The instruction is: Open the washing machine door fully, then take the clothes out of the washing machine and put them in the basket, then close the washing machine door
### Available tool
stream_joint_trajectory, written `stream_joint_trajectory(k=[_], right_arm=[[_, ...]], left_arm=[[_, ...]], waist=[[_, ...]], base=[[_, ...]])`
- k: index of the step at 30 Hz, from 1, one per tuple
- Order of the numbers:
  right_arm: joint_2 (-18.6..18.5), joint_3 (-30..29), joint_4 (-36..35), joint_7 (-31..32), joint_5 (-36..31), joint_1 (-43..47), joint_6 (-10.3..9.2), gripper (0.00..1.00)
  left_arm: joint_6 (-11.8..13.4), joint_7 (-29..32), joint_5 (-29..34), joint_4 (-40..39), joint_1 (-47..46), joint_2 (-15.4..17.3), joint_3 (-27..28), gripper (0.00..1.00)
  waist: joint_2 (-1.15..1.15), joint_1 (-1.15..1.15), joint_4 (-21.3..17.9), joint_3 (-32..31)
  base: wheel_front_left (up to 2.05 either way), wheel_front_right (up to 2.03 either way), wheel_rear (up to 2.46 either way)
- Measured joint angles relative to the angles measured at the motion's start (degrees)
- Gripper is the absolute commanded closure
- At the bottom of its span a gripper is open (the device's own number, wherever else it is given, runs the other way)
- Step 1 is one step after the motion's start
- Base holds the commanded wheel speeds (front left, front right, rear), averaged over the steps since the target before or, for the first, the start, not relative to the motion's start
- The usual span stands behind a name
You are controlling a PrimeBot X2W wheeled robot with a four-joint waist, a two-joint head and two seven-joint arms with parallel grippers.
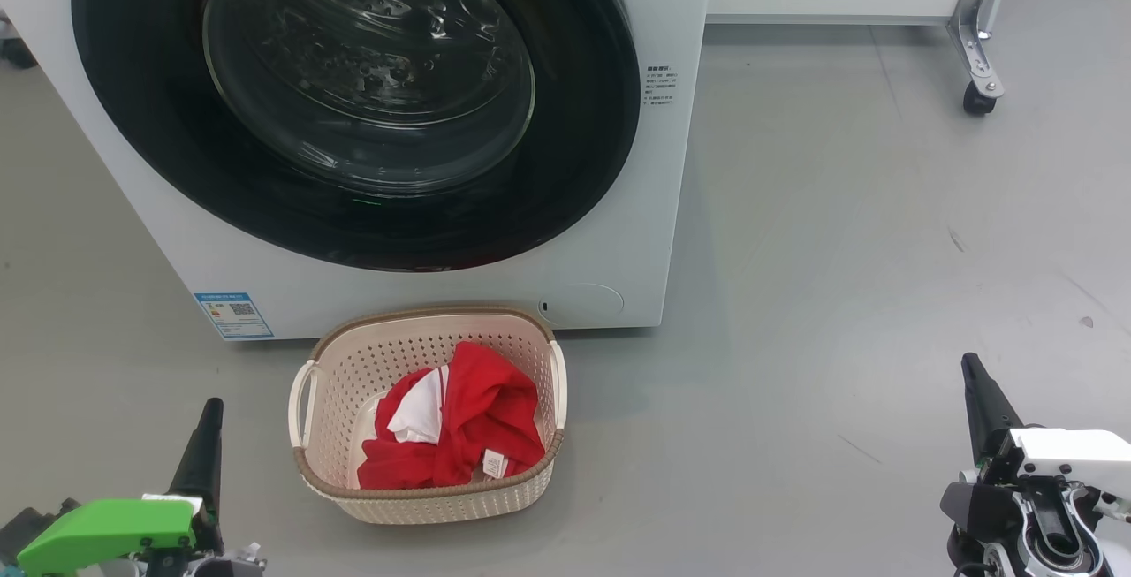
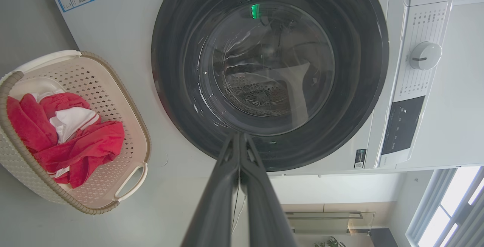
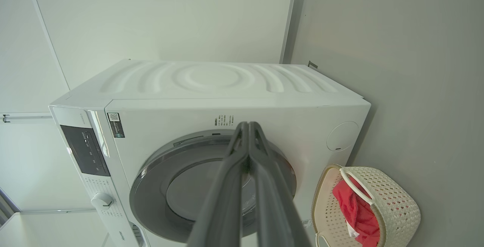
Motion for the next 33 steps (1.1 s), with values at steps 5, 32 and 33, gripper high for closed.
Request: stream_joint_trajectory(k=[5,32,33], right_arm=[[0.0,0.0,0.0,0.0,0.0,0.0,0.00,1.00],[0.0,-0.2,0.2,0.0,0.0,0.0,0.00,1.00],[0.0,-0.2,0.2,0.0,0.0,0.0,0.00,1.00]], left_arm=[[0.0,0.0,0.0,0.1,0.0,0.0,0.0,1.00],[0.0,0.1,0.0,0.7,-0.2,-0.2,0.2,1.00],[0.0,0.1,0.0,0.7,-0.2,-0.2,0.2,1.00]], waist=[[0.00,0.00,0.0,0.0],[0.00,0.00,0.0,0.0],[0.00,0.00,0.0,0.0]], base=[[0.00,0.00,0.00],[0.00,0.00,0.00],[0.00,0.00,0.00]])
